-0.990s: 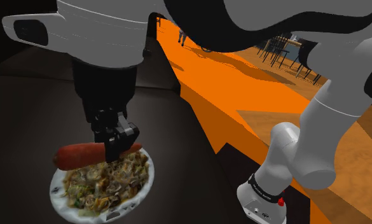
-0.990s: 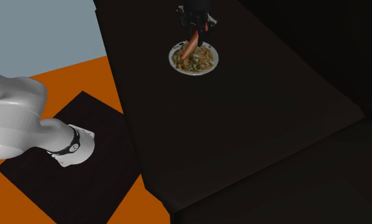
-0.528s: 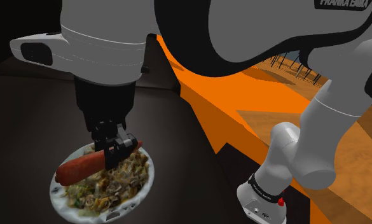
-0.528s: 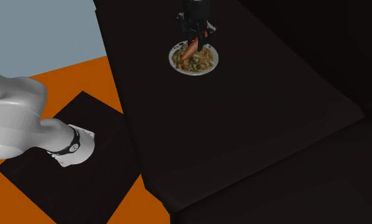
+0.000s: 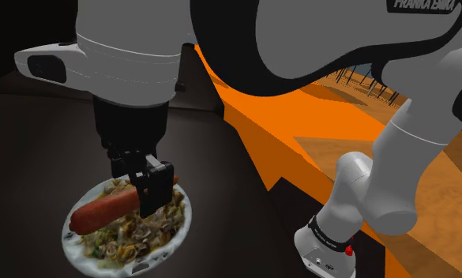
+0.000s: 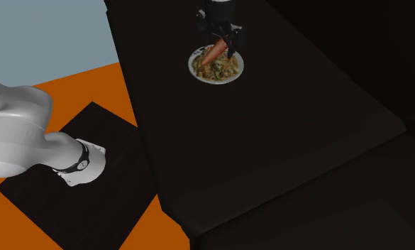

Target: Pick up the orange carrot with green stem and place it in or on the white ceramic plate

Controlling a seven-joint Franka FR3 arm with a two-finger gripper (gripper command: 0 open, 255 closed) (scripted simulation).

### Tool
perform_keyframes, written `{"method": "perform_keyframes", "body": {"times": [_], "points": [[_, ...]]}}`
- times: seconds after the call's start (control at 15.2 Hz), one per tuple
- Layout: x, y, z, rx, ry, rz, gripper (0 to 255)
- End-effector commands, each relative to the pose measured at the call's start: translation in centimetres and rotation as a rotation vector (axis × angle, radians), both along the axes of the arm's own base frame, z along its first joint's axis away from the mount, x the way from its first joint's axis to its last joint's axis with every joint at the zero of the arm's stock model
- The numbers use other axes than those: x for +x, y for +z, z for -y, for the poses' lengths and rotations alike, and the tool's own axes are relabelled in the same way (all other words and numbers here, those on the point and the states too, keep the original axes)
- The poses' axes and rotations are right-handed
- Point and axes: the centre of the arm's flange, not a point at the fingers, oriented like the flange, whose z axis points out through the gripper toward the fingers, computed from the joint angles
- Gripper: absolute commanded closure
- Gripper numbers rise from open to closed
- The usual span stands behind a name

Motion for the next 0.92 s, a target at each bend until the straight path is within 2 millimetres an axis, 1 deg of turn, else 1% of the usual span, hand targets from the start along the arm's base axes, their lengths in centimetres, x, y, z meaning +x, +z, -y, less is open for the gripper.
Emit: {"method": "perform_keyframes", "body": {"times": [0.0, 0.07, 0.26, 0.33, 0.86], "points": [[0.0, 0.0, 0.0, 0.000, 0.000, 0.000, 0], [0.0, -0.1, -0.1, 0.000, 0.000, 0.000, 0], [0.1, 3.9, 0.1, 0.000, 0.000, 0.000, 0], [0.1, 4.9, 0.1, 0.000, 0.000, 0.000, 0], [0.1, 4.9, 0.1, 0.000, 0.000, 0.000, 0]]}}
